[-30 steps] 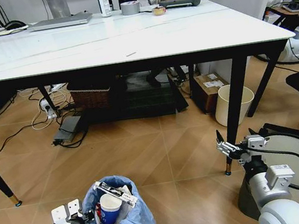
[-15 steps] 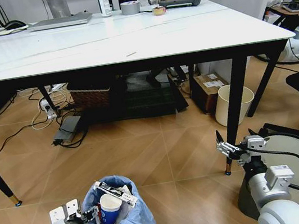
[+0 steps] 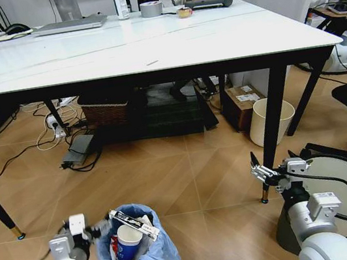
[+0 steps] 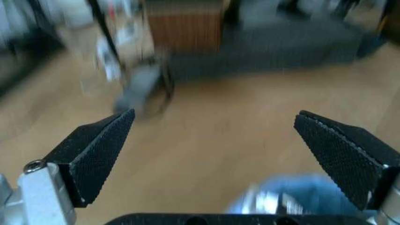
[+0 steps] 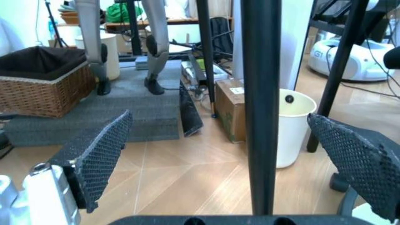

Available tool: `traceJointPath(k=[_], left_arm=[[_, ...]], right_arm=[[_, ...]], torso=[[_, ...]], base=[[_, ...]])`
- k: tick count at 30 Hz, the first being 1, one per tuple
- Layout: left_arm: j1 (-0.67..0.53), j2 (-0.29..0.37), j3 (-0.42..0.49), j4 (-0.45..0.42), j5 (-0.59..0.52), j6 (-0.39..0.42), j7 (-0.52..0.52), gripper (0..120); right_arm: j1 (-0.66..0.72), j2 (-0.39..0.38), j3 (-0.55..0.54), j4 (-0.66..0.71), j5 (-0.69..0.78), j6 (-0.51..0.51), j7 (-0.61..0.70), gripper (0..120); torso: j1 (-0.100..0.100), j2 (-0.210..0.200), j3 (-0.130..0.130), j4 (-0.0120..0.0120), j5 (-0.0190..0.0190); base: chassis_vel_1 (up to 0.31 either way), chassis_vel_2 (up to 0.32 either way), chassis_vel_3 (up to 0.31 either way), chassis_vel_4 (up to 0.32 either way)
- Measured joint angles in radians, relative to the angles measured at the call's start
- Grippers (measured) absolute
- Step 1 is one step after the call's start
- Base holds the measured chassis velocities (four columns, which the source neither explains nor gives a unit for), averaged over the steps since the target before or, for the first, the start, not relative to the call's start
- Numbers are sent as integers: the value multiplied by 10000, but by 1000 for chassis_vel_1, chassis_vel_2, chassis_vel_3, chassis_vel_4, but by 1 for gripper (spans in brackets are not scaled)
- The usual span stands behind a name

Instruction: Pick up the trash bin and place the trash from the table into it.

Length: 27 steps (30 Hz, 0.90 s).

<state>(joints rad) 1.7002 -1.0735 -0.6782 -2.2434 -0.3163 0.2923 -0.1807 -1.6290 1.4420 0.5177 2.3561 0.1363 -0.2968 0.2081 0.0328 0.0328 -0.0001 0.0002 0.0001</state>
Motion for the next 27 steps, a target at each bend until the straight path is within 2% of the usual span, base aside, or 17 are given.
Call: traceJointPath(k=[4,9,17,27], left_arm=[[233,-74,-231,-647,272,-281,86,100],[207,-91,-347,-900,344,-275,86,100],[-181,51,-314,-676,406,-667,230,100],[-99,-23,-392,-849,399,-713,-21,100]], right_arm=[[-18,143,-55,220,0,-70,118,100],[-4,295,-365,225,0,67,96,100],[414,451,-933,-587,-61,674,-235,100],[556,583,-1192,-737,-192,551,-158,100]], torso=[[0,0,0,0,0],[0,0,0,0,-1],[0,0,1,0,-1],[0,0,1,1,-2]], base=[[0,0,0,0],[0,0,0,0],[0,0,0,0],[0,0,0,0]])
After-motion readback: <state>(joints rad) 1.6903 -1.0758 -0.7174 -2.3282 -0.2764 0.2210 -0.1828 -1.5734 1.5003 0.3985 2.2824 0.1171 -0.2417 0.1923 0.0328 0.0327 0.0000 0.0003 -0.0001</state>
